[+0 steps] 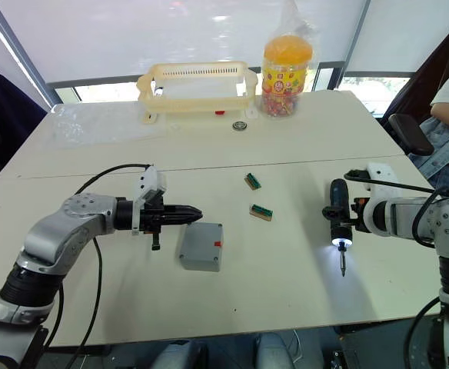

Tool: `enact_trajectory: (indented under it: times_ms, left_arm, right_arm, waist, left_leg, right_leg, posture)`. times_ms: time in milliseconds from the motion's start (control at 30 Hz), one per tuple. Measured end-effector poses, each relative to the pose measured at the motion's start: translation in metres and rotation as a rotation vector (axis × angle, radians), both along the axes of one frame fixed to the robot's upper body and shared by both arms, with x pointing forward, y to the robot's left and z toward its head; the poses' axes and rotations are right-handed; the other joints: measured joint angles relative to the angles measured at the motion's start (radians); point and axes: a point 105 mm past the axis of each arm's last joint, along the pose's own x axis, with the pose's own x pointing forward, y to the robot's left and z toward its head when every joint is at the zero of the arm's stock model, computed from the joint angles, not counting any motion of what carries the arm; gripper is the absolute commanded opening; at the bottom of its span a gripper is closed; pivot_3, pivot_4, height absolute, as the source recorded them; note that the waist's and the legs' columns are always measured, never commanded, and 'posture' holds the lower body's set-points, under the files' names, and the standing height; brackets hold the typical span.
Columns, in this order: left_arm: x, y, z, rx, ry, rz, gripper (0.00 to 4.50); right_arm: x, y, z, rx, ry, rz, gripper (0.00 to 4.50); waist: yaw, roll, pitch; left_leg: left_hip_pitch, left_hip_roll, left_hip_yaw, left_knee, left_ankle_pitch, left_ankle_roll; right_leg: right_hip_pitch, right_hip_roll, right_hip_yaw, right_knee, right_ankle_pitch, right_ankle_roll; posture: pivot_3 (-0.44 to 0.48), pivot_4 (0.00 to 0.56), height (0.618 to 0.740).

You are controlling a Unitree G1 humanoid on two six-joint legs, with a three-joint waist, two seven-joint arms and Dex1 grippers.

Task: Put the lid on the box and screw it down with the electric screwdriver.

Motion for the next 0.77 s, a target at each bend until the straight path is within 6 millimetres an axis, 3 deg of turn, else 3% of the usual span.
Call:
enact_trajectory:
  times_ms: [133, 233, 333, 500, 767]
  left_arm:
    - [-0.002, 0.037, -0.008, -0.003, 0.056, 0.157, 0.26]
    - [-0.014, 0.06, -0.016, 0.003, 0.094, 0.262, 0.26]
    - [-0.028, 0.078, -0.026, 0.004, 0.133, 0.354, 0.26]
    - [-0.052, 0.09, -0.052, -0.013, 0.222, 0.462, 0.26]
    - [-0.058, 0.09, -0.063, -0.055, 0.255, 0.521, 0.26]
  right_arm:
    - [-0.002, 0.022, 0.024, -0.133, -0.208, 0.273, 4.41]
    - [-0.021, 0.057, 0.014, -0.019, -0.31, 0.476, 4.41]
    - [-0.042, 0.078, -0.005, 0.129, -0.352, 0.548, 4.41]
    - [-0.064, 0.089, -0.029, 0.256, -0.344, 0.558, 4.41]
    - [-0.066, 0.086, -0.049, 0.292, -0.324, 0.522, 4.41]
  waist:
    - [-0.003, -0.001, 0.0]
    - [0.002, -0.002, -0.001]
    - [0.006, -0.002, -0.001]
    - [0.009, -0.002, -0.001]
    - [0.008, -0.002, -0.001]
  left_leg:
    - [0.0, 0.001, -0.001, -0.001, 0.0, 0.0]
    - [0.001, 0.002, -0.004, -0.001, 0.0, 0.0]
    - [0.002, 0.001, -0.004, 0.0, 0.0, -0.001]
    - [0.005, 0.0, -0.004, 0.001, 0.0, -0.001]
    - [0.011, 0.0, -0.004, 0.001, 0.0, -0.001]
  right_leg:
    - [0.0, 0.001, -0.001, 0.0, 0.0, 0.0]
    - [0.001, 0.001, -0.001, 0.0, 0.0, 0.0]
    - [0.003, -0.001, -0.001, 0.0, 0.0, 0.0]
    - [0.007, -0.002, 0.0, -0.002, -0.001, -0.001]
    - [0.012, -0.002, -0.001, -0.001, -0.002, -0.004]
  posture:
    - [0.0, 0.15, 0.74]
    - [0.0, 0.15, 0.74]
    - [0.0, 0.15, 0.74]
    - [0.0, 0.15, 0.74]
    - [0.0, 0.15, 0.74]
